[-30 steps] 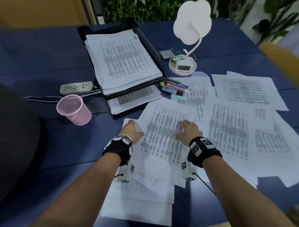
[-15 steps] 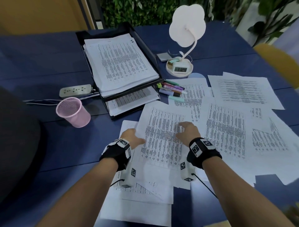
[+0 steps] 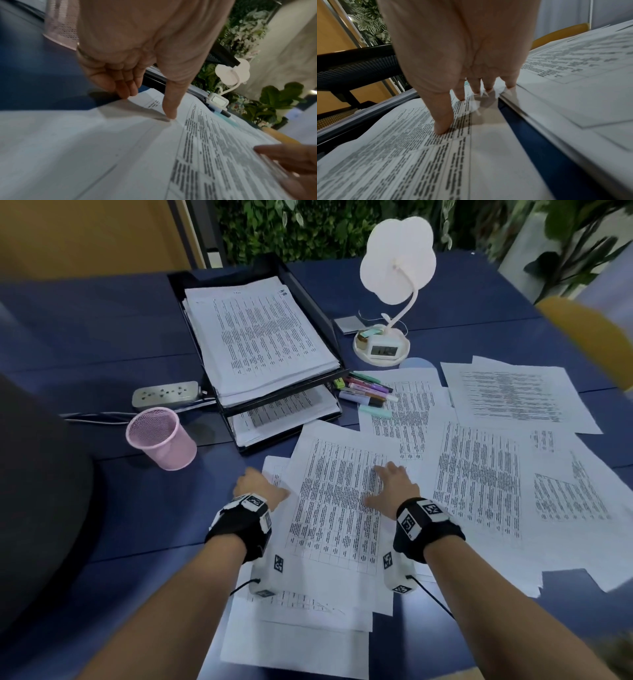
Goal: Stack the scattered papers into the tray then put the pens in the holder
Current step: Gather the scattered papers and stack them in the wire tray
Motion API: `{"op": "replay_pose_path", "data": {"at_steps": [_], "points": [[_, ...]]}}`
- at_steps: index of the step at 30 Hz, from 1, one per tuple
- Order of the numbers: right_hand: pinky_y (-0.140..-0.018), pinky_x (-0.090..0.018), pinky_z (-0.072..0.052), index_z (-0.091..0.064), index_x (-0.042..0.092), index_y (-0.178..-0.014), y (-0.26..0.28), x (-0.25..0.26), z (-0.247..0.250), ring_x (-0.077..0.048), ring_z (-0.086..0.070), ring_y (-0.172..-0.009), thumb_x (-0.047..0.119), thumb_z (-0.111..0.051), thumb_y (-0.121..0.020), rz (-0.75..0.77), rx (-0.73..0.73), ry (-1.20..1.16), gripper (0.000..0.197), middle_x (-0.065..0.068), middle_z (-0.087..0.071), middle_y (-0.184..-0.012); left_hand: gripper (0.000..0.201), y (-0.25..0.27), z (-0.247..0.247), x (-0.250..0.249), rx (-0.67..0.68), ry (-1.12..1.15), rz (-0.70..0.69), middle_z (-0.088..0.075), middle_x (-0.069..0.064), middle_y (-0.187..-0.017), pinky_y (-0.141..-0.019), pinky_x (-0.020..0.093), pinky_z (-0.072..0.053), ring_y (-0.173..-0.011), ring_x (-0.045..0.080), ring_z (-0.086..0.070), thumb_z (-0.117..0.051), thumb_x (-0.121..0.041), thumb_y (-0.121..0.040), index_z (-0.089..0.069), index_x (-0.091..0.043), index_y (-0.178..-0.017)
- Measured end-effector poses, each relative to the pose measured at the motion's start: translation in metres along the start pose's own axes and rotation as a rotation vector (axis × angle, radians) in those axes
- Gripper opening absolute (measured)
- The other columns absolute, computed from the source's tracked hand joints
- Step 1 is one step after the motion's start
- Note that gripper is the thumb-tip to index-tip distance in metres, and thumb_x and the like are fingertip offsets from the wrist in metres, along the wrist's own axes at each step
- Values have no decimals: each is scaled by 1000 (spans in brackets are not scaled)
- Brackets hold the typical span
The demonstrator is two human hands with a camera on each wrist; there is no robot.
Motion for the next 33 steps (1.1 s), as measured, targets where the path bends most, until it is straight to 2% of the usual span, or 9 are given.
{"op": "replay_pose_path", "data": {"at_steps": [2,6,11,13,16,20,23,28,33], "points": [[-113,-53,-23,-25,26,-147,1,-1,0,-24,-10,-146,42,-66,-81,10,-1,-5,79,-2,-15,-156,68,1,-4,0,5,-68,-5,-59,14,-117,-92,42,-50,-110,33,-56,-77,-38,-64,-49,-5,-116],[-115,-52,-20,-22,26,-148,4,1,0,-23,-4,-147,43,-65,-83,19,7,7,81,-1,-9,-158,74,1,-10,-1,-3,-189,-22,-51,13,-126,-100,39,-39,-122,33,-45,-76,-41,-70,-42,-5,-126],[-115,-53,-21,-20,26,-148,3,0,-1,-24,-4,-147,44,-65,-82,21,14,12,82,-2,-9,-158,44,0,-12,-10,26,-269,-88,-57,12,-118,-95,34,-36,-113,30,-48,-68,-37,-74,-60,-13,-110],[-114,-54,-21,-21,26,-148,3,0,-1,-24,-5,-147,44,-65,-82,22,14,10,82,-2,-10,-158,40,0,-16,-11,64,-193,-90,-61,10,-114,-90,34,-44,-107,30,-57,-69,-28,-77,-57,-9,-110],[-116,-53,-18,-19,26,-149,4,-1,-2,-24,-2,-147,44,-65,-83,24,20,-3,83,-3,-6,-159,54,0,-11,-2,84,90,-43,-59,11,-112,-77,33,-49,-102,31,-60,-75,-19,-74,-46,-3,-118],[-117,-53,-14,-16,26,-150,4,-1,-2,-24,1,-147,43,-65,-84,25,27,-13,84,-2,-2,-160,31,1,-11,-1,157,397,-106,-68,6,-103,-77,28,-48,-89,21,-62,-78,-19,-76,-65,-9,-103],[-116,-54,-13,-16,26,-151,5,-1,-3,-23,2,-147,43,-66,-83,25,24,-33,85,-1,-2,-160,38,5,-14,-15,139,404,-194,-68,8,-109,-88,37,-52,-98,24,-64,-76,-24,-78,-64,-8,-111],[-117,-53,-12,-17,26,-151,7,-2,-1,-22,-2,-147,42,-69,-81,15,17,-100,89,-1,-5,-160,27,13,-7,-33,66,420,-316,-66,9,-107,-84,36,-53,-97,27,-64,-67,-8,-84,-57,-10,-110],[-114,-44,-24,-5,17,-152,19,-16,31,-28,-20,-143,41,-78,-72,-92,-278,-597,110,-12,-13,-157,33,17,17,-35,148,626,-380,-70,2,-104,-88,40,-54,-96,22,-67,-69,-6,-82,-59,-18,-111]]}}
Point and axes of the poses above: each hand's wrist, its own y-axis away from the middle knuckle, its own z-axis out of the back of the hand, x = y × z, the point moved 10 cm from there along -y, towards the middle knuckle
